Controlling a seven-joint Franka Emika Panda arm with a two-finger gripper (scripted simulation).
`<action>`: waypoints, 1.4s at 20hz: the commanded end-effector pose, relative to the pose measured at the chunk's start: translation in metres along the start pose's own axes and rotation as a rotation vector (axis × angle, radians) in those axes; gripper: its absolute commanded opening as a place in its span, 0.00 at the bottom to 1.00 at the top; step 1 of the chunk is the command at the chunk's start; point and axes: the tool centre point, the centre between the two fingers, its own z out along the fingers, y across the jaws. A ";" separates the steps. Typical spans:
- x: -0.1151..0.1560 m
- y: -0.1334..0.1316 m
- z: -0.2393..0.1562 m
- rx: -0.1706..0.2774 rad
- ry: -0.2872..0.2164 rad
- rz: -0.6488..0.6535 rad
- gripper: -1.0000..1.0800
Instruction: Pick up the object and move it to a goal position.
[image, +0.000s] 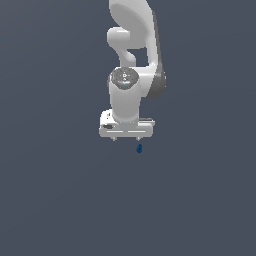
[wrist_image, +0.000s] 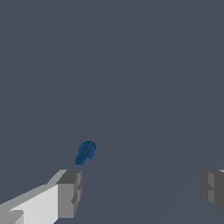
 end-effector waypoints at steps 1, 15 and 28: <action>0.000 0.000 0.000 0.000 0.000 0.000 0.96; 0.006 0.035 -0.001 -0.021 0.019 0.053 0.96; -0.011 -0.027 0.037 -0.016 0.021 -0.181 0.96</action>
